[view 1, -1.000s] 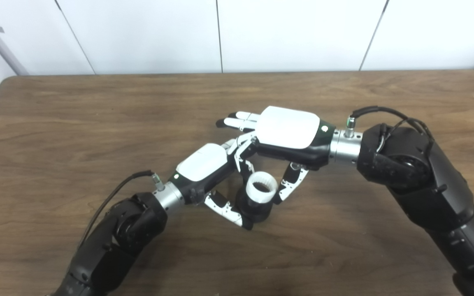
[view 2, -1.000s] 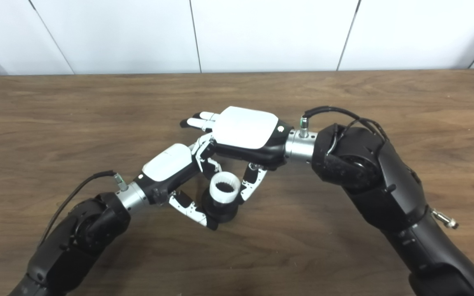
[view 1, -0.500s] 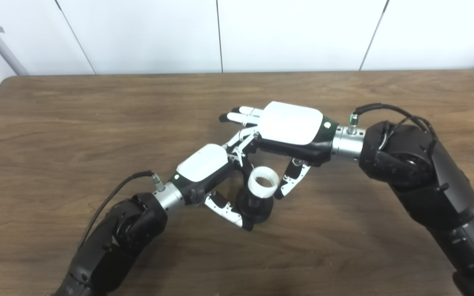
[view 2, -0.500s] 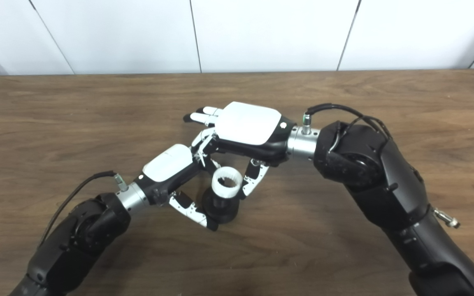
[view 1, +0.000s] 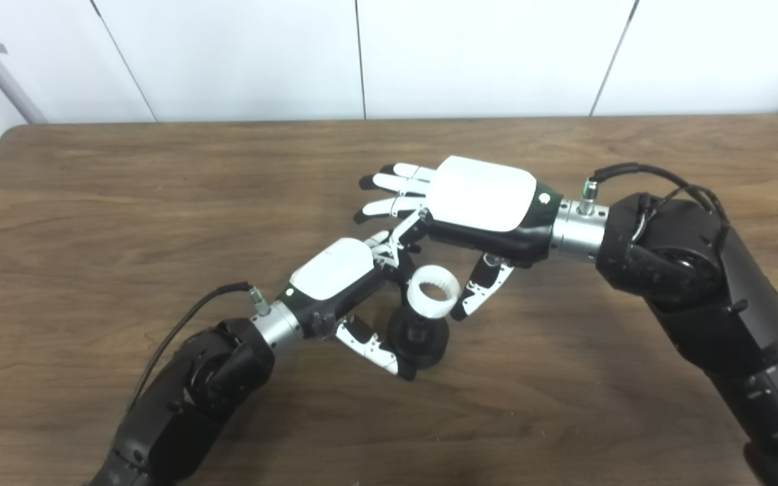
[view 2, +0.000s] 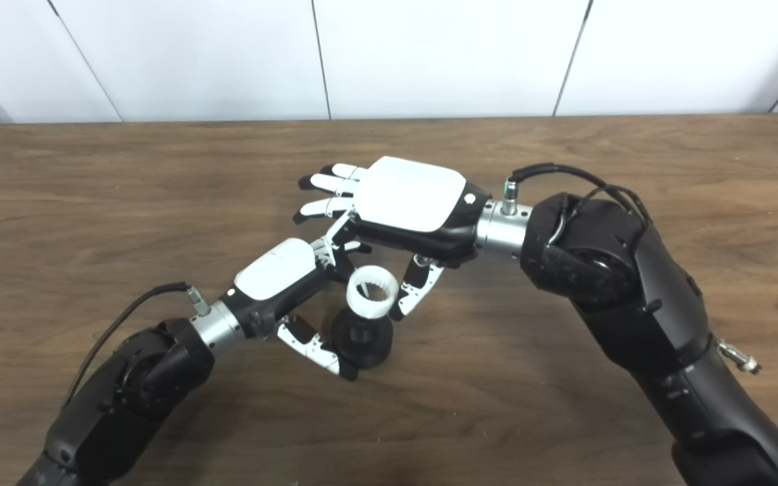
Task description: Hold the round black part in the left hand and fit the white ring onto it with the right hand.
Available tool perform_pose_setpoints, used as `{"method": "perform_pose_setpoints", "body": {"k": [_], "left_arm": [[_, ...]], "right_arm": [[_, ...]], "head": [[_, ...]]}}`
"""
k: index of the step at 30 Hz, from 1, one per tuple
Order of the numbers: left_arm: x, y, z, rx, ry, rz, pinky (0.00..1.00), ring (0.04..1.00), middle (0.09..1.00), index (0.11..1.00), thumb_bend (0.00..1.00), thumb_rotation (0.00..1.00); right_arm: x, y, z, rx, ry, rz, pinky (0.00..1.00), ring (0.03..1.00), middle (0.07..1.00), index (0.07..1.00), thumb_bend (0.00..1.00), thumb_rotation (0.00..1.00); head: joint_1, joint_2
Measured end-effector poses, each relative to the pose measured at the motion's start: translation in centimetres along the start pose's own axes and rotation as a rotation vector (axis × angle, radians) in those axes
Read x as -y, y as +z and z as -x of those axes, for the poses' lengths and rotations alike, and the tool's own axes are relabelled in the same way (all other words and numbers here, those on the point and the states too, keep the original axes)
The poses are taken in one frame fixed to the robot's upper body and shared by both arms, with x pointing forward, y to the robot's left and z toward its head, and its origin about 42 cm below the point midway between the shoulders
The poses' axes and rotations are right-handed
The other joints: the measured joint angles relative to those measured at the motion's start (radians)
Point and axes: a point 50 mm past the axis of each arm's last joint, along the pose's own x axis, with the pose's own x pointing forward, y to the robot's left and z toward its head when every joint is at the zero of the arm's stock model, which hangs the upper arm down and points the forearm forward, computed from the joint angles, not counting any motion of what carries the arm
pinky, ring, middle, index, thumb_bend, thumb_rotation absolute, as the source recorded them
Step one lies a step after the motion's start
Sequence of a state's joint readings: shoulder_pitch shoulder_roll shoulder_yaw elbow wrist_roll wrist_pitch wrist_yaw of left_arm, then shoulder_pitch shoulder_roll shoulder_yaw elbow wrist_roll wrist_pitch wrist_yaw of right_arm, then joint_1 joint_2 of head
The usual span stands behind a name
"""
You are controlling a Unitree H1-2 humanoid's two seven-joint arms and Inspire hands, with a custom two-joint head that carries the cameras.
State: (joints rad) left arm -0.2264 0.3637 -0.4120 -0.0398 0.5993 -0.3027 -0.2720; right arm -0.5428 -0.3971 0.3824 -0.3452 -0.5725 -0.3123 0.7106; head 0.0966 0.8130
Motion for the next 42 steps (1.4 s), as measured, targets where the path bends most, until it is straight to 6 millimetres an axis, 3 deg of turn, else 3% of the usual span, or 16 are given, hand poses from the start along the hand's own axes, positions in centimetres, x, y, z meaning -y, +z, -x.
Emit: {"method": "perform_pose_setpoints", "body": {"k": [42], "left_arm": [[-0.3, 0.8, -0.4, 0.001, -0.025, -0.025, 1.0, 0.917, 0.676, 0.481, 0.52, 0.06]], "right_arm": [[-2.3, 0.2, -0.7, -0.005, 0.047, -0.057, 1.0, 1.0, 0.907, 0.484, 0.52, 0.14]], "head": [[0.015, 0.028]]}}
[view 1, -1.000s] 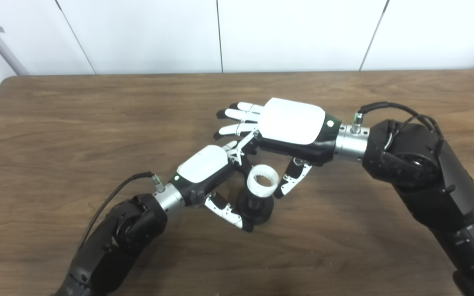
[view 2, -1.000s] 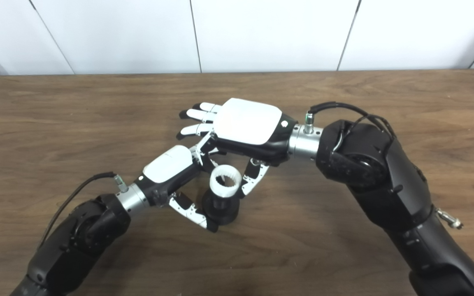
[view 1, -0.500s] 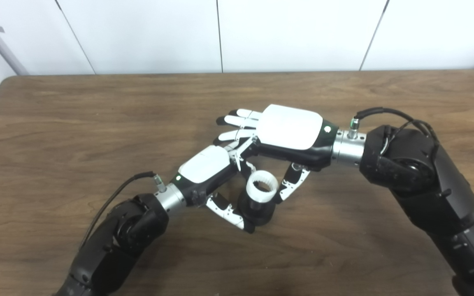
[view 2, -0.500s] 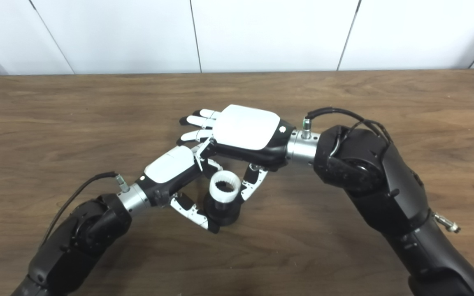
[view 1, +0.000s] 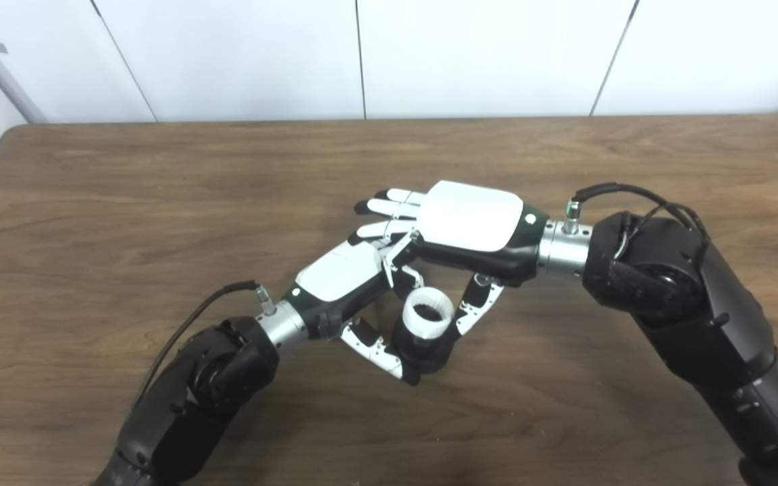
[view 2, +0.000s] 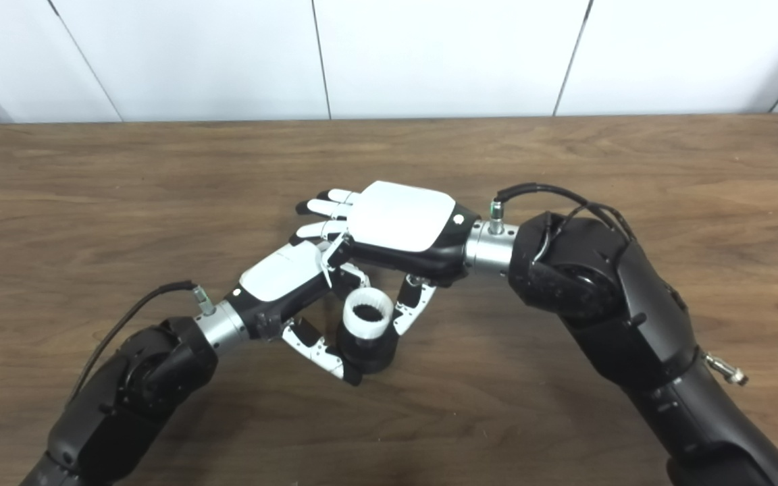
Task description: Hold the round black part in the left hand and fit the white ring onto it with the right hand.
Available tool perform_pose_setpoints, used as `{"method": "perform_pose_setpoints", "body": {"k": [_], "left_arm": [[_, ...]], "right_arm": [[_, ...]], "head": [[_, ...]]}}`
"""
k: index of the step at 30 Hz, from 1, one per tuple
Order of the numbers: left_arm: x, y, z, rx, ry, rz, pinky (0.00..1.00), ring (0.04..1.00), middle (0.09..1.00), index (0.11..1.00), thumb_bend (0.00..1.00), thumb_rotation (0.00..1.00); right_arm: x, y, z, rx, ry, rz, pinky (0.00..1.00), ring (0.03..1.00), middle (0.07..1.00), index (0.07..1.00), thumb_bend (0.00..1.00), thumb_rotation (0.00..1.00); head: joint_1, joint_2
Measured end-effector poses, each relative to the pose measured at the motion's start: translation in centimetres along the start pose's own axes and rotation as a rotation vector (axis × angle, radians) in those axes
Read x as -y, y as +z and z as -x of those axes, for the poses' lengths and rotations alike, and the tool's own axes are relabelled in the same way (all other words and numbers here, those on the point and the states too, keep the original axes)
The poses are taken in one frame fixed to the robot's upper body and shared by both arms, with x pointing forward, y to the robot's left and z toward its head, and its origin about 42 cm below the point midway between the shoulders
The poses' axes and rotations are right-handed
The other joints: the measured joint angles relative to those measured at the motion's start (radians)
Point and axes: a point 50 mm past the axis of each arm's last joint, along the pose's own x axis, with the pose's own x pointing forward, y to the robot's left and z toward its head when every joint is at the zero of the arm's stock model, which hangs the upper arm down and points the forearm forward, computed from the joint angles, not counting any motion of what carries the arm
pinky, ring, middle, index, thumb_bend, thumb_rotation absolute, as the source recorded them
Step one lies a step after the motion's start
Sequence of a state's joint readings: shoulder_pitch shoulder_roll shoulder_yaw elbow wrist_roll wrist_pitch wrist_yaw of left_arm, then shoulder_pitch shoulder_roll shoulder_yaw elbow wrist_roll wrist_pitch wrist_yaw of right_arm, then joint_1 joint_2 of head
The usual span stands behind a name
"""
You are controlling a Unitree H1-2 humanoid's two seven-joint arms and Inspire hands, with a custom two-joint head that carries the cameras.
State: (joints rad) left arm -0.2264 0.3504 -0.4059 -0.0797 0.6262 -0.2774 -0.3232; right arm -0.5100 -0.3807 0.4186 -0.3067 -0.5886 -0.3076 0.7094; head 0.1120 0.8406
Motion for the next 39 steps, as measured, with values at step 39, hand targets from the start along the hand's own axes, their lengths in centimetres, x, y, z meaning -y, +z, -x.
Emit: {"method": "perform_pose_setpoints", "body": {"k": [39], "left_arm": [[-0.5, -0.1, 0.3, -0.037, 0.0, 0.055, 1.0, 0.933, 0.706, 0.482, 0.52, 0.06]], "right_arm": [[-1.3, 0.3, 0.1, -0.003, -0.005, -0.033, 1.0, 1.0, 0.899, 0.483, 0.52, 0.14]], "head": [[-0.002, 0.021]]}}
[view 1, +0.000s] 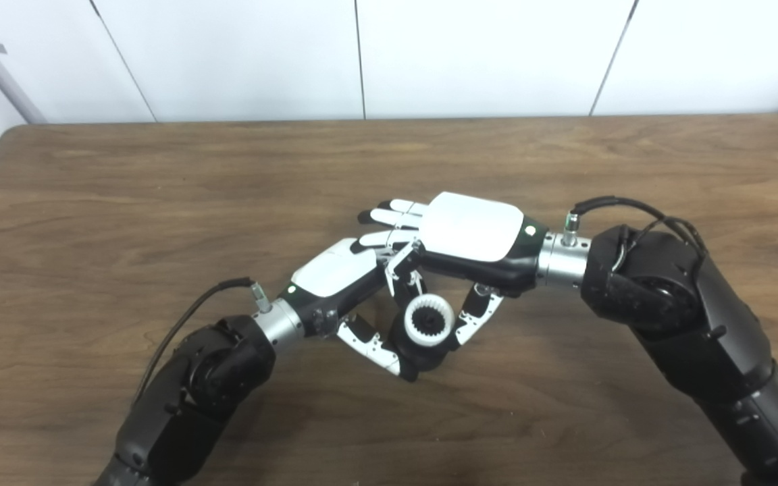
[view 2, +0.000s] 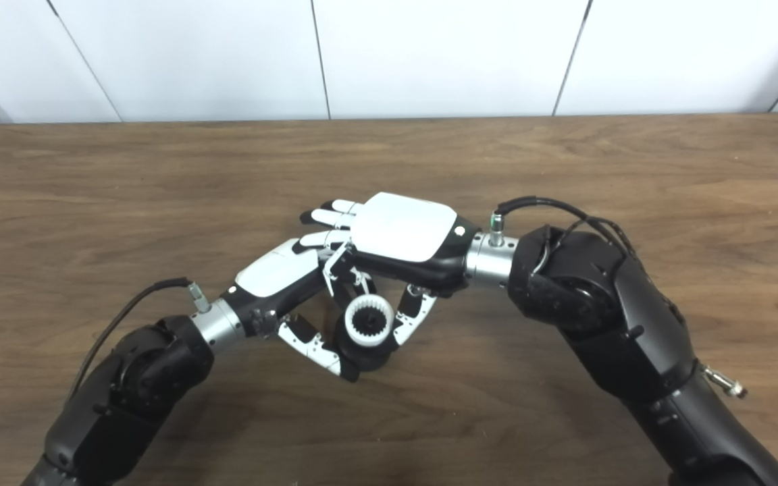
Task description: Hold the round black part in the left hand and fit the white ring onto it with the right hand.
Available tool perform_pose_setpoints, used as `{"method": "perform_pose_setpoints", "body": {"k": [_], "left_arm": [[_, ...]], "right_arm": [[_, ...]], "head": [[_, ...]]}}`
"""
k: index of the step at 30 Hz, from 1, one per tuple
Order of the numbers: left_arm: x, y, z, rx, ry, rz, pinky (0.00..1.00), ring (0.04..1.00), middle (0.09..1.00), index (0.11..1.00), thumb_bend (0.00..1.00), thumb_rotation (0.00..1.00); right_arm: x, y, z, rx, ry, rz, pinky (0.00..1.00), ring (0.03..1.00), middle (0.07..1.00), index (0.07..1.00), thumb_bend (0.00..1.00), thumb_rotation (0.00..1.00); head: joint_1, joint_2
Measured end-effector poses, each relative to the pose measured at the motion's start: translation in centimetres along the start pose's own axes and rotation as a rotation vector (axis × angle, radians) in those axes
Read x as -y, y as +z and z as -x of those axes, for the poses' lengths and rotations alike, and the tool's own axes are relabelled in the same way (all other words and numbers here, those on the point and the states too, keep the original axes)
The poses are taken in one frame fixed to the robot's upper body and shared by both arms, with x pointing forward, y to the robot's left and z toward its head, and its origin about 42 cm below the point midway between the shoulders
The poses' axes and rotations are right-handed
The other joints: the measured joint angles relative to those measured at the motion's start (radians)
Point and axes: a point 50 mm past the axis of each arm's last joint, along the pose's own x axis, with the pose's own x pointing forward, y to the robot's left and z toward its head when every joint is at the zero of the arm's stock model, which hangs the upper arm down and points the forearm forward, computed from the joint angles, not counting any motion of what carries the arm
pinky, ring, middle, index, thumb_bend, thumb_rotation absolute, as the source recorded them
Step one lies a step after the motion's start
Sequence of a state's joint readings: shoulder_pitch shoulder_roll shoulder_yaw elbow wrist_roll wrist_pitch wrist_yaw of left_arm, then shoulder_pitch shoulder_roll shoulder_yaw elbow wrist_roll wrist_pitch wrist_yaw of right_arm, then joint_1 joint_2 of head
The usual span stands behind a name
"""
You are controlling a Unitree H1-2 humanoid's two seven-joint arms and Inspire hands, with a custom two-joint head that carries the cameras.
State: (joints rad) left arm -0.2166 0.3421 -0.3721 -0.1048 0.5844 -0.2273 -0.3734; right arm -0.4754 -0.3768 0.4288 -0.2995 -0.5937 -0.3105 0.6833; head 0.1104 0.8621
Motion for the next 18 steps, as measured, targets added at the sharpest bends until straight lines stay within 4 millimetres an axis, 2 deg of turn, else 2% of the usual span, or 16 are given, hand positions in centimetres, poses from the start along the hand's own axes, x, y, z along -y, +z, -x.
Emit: {"method": "perform_pose_setpoints", "body": {"k": [13, 18], "left_arm": [[0.18, -0.03, 0.13, -0.015, 0.003, 0.012, 1.0, 0.902, 0.698, 0.482, 0.52, 0.06], [0.2, -0.01, 0.15, -0.016, 0.003, 0.013, 1.0, 0.924, 0.707, 0.482, 0.52, 0.06]], "right_arm": [[-0.32, -0.24, -0.36, 0.0, -0.004, -0.015, 1.0, 1.0, 0.903, 0.484, 0.52, 0.14], [-0.35, -0.27, -0.38, 0.0, -0.003, -0.016, 1.0, 1.0, 0.899, 0.484, 0.52, 0.14]], "head": [[0.005, -0.002], [0.006, -0.002]]}}
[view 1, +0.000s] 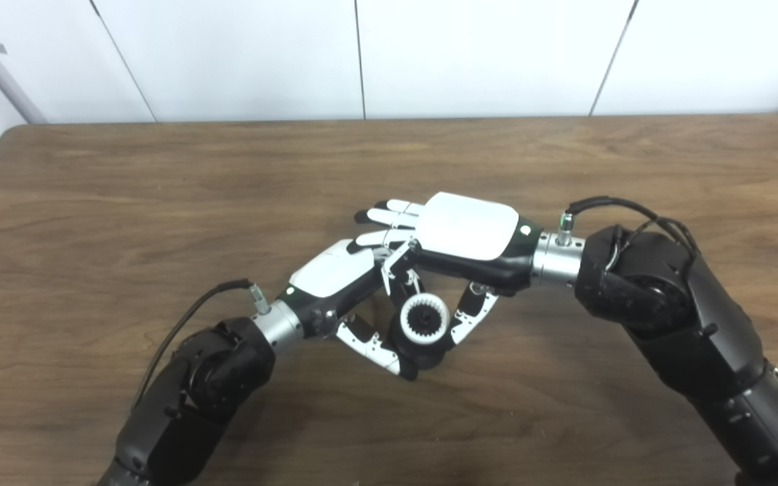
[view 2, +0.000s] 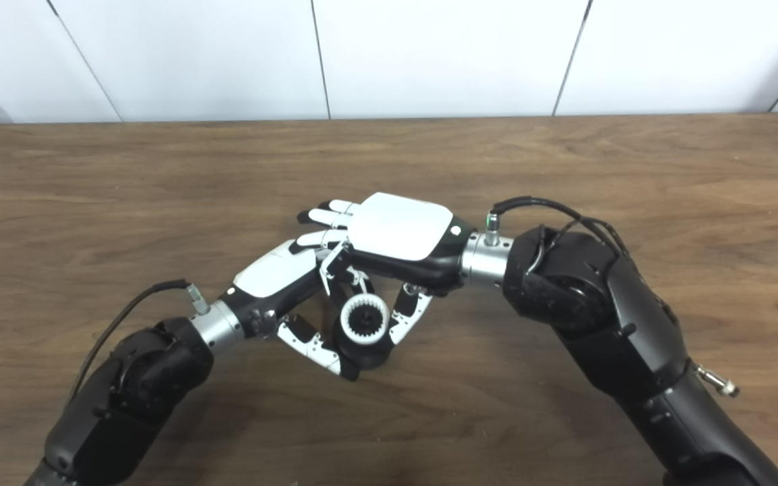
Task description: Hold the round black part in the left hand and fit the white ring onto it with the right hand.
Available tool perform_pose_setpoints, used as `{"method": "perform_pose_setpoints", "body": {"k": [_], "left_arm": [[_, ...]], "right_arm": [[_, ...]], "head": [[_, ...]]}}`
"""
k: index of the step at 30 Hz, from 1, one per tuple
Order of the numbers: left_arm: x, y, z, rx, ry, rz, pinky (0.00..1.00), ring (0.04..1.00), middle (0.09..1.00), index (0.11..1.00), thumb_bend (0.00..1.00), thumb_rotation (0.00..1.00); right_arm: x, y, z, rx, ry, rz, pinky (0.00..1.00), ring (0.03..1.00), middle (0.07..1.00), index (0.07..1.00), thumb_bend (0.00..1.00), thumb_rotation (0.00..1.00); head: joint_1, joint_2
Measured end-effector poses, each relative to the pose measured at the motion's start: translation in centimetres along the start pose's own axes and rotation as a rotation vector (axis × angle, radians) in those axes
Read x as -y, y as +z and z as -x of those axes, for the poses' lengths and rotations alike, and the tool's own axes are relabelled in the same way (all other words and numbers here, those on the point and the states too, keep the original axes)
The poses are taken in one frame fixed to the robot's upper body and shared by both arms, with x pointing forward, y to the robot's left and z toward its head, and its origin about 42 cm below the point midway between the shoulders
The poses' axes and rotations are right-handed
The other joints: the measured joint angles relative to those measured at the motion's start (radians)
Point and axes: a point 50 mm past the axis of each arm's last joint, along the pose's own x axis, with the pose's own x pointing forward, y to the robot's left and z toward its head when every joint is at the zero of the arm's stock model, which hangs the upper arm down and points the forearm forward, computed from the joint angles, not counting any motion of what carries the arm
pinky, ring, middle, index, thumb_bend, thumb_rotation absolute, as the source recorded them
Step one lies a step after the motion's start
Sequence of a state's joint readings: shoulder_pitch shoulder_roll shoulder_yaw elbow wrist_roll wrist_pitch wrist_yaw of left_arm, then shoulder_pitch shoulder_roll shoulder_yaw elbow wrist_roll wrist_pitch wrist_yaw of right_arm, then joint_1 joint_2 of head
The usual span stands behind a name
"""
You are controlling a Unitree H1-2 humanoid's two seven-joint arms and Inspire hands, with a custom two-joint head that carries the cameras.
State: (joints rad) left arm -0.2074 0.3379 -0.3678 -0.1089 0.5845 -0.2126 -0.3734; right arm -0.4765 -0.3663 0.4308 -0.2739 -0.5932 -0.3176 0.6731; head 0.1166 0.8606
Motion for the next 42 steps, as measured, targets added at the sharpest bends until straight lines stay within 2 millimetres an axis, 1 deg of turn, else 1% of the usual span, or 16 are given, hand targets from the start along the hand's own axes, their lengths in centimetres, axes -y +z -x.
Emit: {"method": "perform_pose_setpoints", "body": {"k": [1, 4, 7, 12, 25, 42], "left_arm": [[0.02, 0.0, 0.01, 0.0, 0.0, 0.0, 1.0, 0.927, 0.708, 0.482, 0.52, 0.06], [0.06, 0.04, 0.09, -0.001, 0.001, 0.001, 1.0, 0.882, 0.693, 0.482, 0.52, 0.06], [0.06, 0.04, 0.12, -0.001, 0.002, 0.002, 1.0, 0.866, 0.686, 0.481, 0.52, 0.06], [0.11, 0.11, 0.11, 0.0, 0.004, 0.005, 1.0, 0.878, 0.689, 0.481, 0.52, 0.06], [0.11, 0.43, 0.25, 0.007, 0.01, 0.004, 1.0, 0.863, 0.683, 0.481, 0.52, 0.06], [0.12, 0.43, 0.36, 0.0, 0.009, 0.009, 1.0, 0.911, 0.69, 0.481, 0.52, 0.06]], "right_arm": [[-0.02, 0.01, -0.01, 0.001, 0.001, 0.0, 1.0, 1.0, 0.899, 0.484, 0.52, 0.14], [-0.04, 0.01, -0.02, 0.001, 0.002, 0.0, 1.0, 1.0, 0.901, 0.483, 0.52, 0.14], [-0.05, 0.01, -0.03, 0.001, 0.002, 0.0, 1.0, 1.0, 0.895, 0.483, 0.52, 0.14], [-0.04, -0.01, -0.02, 0.0, 0.002, -0.001, 1.0, 1.0, 0.894, 0.484, 0.52, 0.14], [-0.06, -0.16, -0.04, -0.004, 0.003, -0.001, 1.0, 1.0, 0.897, 0.484, 0.52, 0.14], [-0.18, -0.32, -0.12, -0.005, 0.008, -0.007, 1.0, 1.0, 0.903, 0.484, 0.52, 0.14]], "head": [[0.0, 0.0], [-0.005, -0.005], [-0.005, -0.008], [-0.006, -0.008], [-0.002, -0.008], [-0.003, 0.002]]}}
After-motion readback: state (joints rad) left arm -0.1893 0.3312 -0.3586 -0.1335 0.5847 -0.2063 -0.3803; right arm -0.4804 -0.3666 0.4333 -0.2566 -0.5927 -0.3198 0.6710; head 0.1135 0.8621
